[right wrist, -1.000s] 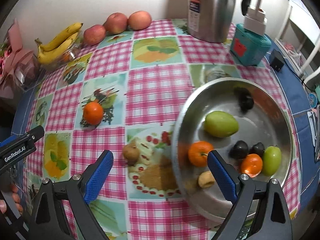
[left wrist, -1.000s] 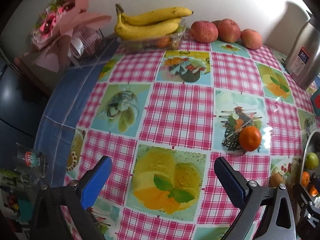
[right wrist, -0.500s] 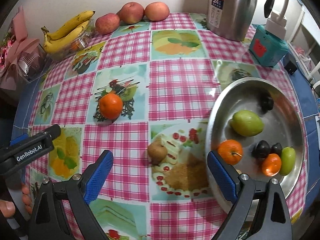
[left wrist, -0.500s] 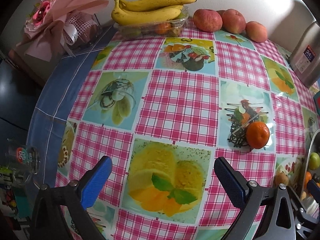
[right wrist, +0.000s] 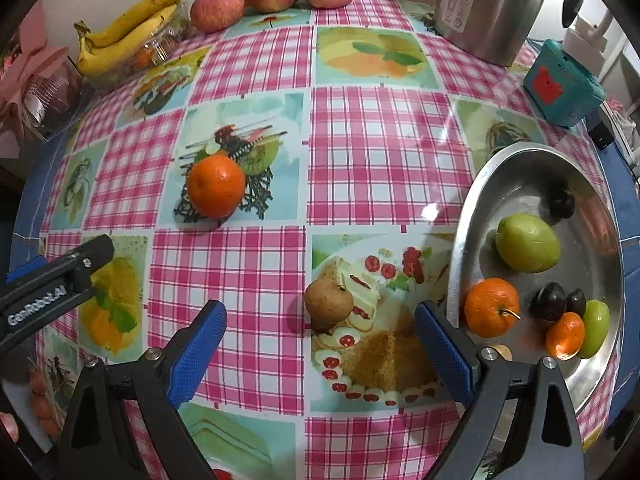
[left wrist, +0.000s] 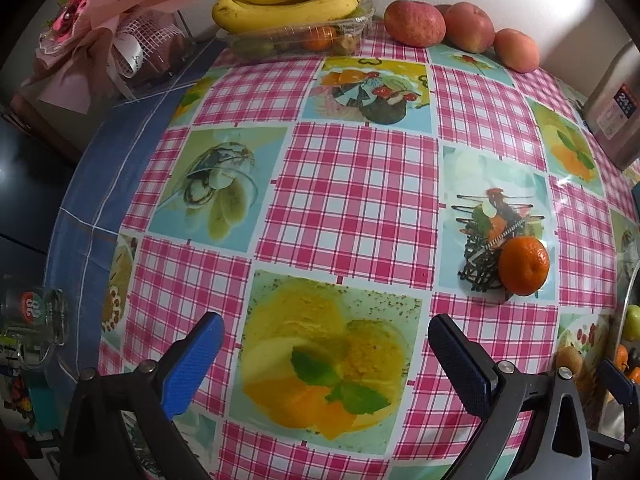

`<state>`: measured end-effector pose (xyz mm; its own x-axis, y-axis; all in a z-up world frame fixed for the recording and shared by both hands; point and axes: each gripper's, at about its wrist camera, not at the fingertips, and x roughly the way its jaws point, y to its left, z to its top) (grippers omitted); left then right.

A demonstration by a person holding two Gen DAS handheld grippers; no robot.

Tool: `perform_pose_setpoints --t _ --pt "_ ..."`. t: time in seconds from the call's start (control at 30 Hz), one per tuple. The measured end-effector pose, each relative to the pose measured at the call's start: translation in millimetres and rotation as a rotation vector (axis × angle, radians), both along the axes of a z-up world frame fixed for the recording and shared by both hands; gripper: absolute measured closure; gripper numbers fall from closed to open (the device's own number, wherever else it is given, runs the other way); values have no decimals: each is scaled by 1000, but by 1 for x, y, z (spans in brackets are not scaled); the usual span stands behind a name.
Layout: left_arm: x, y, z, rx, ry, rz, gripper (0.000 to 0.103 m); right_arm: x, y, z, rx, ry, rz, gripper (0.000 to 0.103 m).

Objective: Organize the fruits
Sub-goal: 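Grasp a small brown potato with the right tool while the left tool moves over the mandarin orange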

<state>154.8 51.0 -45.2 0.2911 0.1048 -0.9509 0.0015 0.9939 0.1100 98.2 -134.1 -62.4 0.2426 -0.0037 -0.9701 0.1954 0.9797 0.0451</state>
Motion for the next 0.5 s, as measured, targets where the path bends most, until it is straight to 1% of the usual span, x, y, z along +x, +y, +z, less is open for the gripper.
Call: perform_pose_setpoints --t 0.1,0.27,0.4,0.5 --pt "3 0 -8 -6 23 1 0 3 2 -6 -12 13 4 8" --pt "7 3 -20 -10 49 8 0 10 8 -13 -46 5 17 8" --pt "11 7 -28 -20 66 18 0 14 12 -20 -25 22 22 8" --pt "11 7 -31 -23 71 18 0 17 13 -22 -41 18 12 8"
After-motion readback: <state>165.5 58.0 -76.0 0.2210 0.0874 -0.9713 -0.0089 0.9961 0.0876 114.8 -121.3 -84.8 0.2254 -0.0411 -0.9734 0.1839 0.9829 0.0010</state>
